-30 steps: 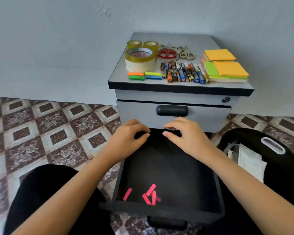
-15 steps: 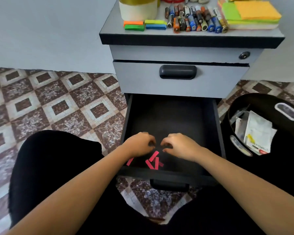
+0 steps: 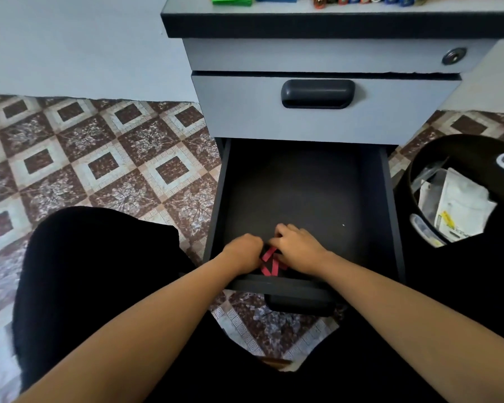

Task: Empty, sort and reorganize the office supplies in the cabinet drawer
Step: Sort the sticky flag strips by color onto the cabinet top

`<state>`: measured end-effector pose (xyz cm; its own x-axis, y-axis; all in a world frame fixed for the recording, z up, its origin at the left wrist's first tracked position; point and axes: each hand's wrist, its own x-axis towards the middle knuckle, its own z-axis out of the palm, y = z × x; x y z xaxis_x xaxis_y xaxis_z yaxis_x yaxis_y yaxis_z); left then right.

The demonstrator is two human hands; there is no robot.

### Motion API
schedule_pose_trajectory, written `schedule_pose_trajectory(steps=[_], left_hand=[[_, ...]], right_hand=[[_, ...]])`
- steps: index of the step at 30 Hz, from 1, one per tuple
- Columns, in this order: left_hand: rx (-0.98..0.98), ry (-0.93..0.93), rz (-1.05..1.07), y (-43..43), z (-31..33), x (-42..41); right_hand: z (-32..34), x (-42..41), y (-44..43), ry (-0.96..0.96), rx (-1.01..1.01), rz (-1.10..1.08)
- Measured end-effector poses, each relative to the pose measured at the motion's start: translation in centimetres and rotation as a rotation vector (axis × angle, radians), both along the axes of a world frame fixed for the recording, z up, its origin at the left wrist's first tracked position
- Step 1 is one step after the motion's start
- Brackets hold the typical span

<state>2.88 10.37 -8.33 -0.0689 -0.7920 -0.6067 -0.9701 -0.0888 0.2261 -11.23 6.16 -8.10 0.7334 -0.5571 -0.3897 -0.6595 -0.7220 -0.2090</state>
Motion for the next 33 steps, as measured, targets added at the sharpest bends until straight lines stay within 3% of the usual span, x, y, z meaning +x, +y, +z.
schedule_pose_trajectory(steps=[13, 24, 29, 33], left_hand=[[0.041, 0.054, 0.049, -0.6, -0.5, 0.9], [-0.064, 0.218, 0.189, -2.2, 0.4, 1.9], [-0.099, 0.229, 0.184, -2.5, 0.5, 2.0], [-0.095, 0.242, 0.173, -2.5, 0.5, 1.9]], right_hand=[[-0.8, -0.5, -0.7, -0.078, 0.136, -0.153], [-0.2, -1.5, -2.6, -0.263, 0.402, -0.602], [0.2, -1.6, -1.8, -0.190, 0.423, -0.433], [-0.1, -1.7, -1.1, -0.050, 0.221, -0.189]])
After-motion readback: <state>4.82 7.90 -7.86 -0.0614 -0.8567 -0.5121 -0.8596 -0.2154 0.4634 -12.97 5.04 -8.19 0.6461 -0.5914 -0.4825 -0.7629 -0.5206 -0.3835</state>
